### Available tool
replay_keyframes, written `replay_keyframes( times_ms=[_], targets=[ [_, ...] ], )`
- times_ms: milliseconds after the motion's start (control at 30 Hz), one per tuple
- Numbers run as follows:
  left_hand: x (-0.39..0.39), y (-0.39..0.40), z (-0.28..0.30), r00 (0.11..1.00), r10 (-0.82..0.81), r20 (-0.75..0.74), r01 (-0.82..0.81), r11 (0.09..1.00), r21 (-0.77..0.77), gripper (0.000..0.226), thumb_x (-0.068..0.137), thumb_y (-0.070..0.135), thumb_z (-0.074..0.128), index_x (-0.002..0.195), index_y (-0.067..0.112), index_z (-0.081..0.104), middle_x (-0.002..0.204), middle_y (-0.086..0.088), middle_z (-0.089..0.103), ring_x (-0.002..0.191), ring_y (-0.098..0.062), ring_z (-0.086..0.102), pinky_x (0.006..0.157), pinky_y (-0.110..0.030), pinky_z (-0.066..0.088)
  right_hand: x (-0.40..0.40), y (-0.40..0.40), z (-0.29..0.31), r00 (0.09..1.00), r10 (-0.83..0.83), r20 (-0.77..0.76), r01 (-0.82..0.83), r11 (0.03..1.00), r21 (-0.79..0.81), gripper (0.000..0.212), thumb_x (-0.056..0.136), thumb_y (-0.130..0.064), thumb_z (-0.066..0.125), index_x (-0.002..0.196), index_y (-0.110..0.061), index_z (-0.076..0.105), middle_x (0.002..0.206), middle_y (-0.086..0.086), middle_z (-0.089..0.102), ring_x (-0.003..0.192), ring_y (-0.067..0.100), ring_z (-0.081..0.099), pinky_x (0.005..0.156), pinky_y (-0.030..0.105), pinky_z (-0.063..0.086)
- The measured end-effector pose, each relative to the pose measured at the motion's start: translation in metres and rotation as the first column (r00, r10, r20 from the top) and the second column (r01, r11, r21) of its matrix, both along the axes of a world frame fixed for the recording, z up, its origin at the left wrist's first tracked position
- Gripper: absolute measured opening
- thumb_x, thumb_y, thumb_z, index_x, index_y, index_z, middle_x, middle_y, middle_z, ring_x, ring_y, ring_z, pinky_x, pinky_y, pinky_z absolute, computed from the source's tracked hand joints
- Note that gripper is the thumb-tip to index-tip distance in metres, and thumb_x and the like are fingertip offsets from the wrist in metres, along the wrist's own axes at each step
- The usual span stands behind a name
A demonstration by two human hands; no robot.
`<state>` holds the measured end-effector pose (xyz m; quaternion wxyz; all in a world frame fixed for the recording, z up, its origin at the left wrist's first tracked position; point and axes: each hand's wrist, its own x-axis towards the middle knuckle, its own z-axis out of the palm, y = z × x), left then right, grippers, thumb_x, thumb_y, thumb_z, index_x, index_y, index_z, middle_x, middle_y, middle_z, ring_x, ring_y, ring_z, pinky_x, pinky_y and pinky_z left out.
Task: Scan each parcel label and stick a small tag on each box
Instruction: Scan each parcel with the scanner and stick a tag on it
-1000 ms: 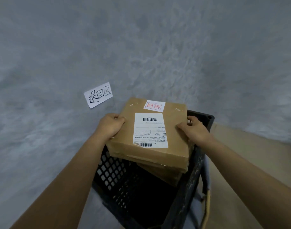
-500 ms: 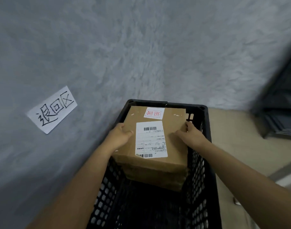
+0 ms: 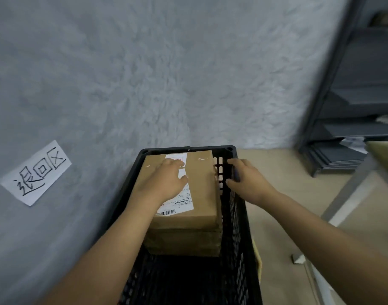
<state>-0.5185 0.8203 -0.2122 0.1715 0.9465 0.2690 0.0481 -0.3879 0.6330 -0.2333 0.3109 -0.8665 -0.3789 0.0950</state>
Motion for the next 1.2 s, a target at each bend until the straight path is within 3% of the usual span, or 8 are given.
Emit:
replay_keyframes(
  times_ms=[167,367,600,900,1100,1200],
  targets=[
    [0.055,-0.111,0.026,0.982,-0.165,0.089,0.164,0.986,0.024,0.047,0.093,0.033,0.052,0.138,0.020,0.045,0.135,-0.008,0.047,0.118,-0.027,0.050,0.096,-0.035,0.043,0.024,-0.107,0.021,0.963,0.009,0.271,0.041,0.983,-0.178,0.062,0.092,-0.033,0.054,0.146,-0.020,0.029,0.146,0.004,0.035,0.130,0.027,0.036,0.102,0.038,0.039],
    [0.111,-0.284,0.030,0.912,-0.409,0.044,0.382,0.882,0.277,0.044,0.091,0.033,0.049,0.132,0.018,0.048,0.131,-0.007,0.049,0.120,-0.029,0.045,0.096,-0.040,0.040,0.050,-0.286,0.039,0.912,-0.160,0.379,0.258,0.939,-0.225,0.061,0.091,-0.037,0.054,0.145,-0.021,0.031,0.143,0.004,0.040,0.129,0.027,0.039,0.099,0.038,0.040],
    [0.163,-0.465,0.042,0.801,-0.597,0.043,0.541,0.752,0.378,0.042,0.090,0.031,0.047,0.130,0.019,0.049,0.127,-0.005,0.051,0.117,-0.027,0.047,0.093,-0.038,0.038,0.060,-0.478,0.056,0.836,-0.347,0.424,0.479,0.839,-0.258,0.057,0.091,-0.036,0.052,0.142,-0.022,0.033,0.141,0.004,0.042,0.124,0.026,0.041,0.093,0.037,0.044],
    [0.250,-0.619,0.056,0.629,-0.774,0.078,0.656,0.582,0.480,0.037,0.091,0.025,0.044,0.126,0.018,0.049,0.128,-0.002,0.050,0.118,-0.024,0.045,0.096,-0.037,0.037,0.099,-0.629,0.069,0.709,-0.531,0.464,0.668,0.718,-0.198,0.055,0.091,-0.035,0.054,0.141,-0.020,0.036,0.137,0.003,0.043,0.124,0.025,0.040,0.095,0.036,0.042],
    [0.335,-0.678,0.039,0.594,-0.802,0.067,0.697,0.554,0.454,0.038,0.091,0.027,0.044,0.128,0.018,0.047,0.125,-0.002,0.050,0.114,-0.024,0.046,0.093,-0.037,0.039,0.177,-0.695,0.060,0.684,-0.602,0.412,0.716,0.663,-0.220,0.051,0.089,-0.030,0.056,0.135,-0.020,0.039,0.135,0.003,0.041,0.122,0.023,0.037,0.093,0.036,0.044],
    [0.386,-0.703,0.032,0.613,-0.785,0.087,0.703,0.593,0.393,0.039,0.091,0.028,0.045,0.129,0.018,0.046,0.126,-0.002,0.050,0.115,-0.024,0.047,0.090,-0.036,0.040,0.217,-0.722,0.055,0.675,-0.649,0.351,0.732,0.648,-0.209,0.054,0.088,-0.029,0.055,0.138,-0.021,0.037,0.140,0.002,0.039,0.125,0.022,0.036,0.097,0.033,0.041]
  ],
)
